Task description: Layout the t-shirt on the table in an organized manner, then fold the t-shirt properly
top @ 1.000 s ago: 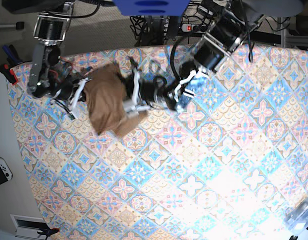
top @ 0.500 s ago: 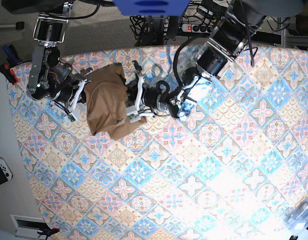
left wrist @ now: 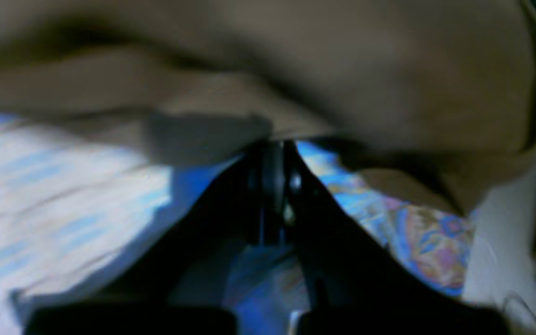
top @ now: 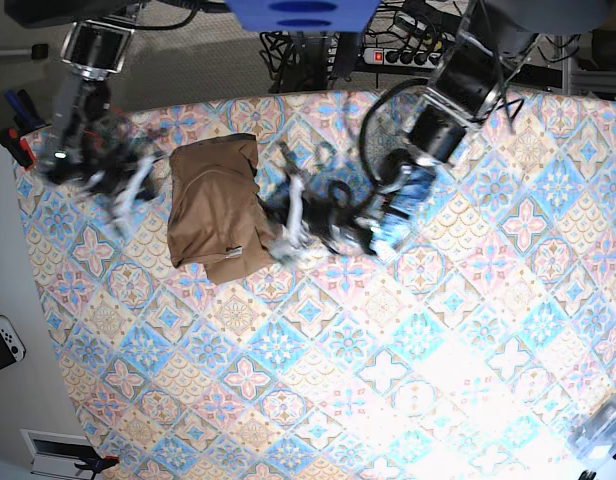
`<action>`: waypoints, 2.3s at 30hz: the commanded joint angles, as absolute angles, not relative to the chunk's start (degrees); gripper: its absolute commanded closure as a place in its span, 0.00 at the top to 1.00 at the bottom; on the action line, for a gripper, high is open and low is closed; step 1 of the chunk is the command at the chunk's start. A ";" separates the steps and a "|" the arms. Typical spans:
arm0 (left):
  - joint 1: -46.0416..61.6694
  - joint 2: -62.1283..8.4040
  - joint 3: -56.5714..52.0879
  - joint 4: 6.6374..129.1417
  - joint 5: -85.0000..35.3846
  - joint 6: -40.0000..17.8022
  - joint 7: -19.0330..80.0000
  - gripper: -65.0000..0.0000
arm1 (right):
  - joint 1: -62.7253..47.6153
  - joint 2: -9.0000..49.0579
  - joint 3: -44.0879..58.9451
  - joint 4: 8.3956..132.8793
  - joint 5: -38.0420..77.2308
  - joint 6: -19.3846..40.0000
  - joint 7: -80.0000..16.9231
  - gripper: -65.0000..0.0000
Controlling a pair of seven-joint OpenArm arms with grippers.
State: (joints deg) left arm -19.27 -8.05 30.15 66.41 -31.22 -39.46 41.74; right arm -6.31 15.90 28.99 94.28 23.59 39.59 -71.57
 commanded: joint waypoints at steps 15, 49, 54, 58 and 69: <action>-2.86 -23.25 22.20 107.47 -31.87 -26.59 43.38 0.00 | -9.98 16.75 50.07 108.44 25.63 40.00 -72.75 0.00; 42.95 -25.36 4.18 109.41 -21.23 -26.07 32.92 0.00 | -38.81 -0.13 62.11 109.23 21.23 40.00 -60.97 0.00; 40.84 -26.24 4.53 100.97 -21.14 -28.18 32.75 0.00 | -34.24 -4.26 61.93 108.44 5.14 40.00 -60.79 0.00; 36.53 -26.68 5.49 91.74 -21.14 -36.00 32.75 0.00 | -31.60 -8.31 62.02 107.91 -2.42 40.00 -60.79 0.00; 26.15 -22.46 5.58 66.59 -2.33 -40.00 25.98 0.00 | -27.47 -8.48 61.85 89.89 -7.69 40.00 -56.04 0.00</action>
State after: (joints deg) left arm 25.41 -21.93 5.58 66.26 -2.15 -39.53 24.95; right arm -27.35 -9.37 61.54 88.71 -8.38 40.14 -56.07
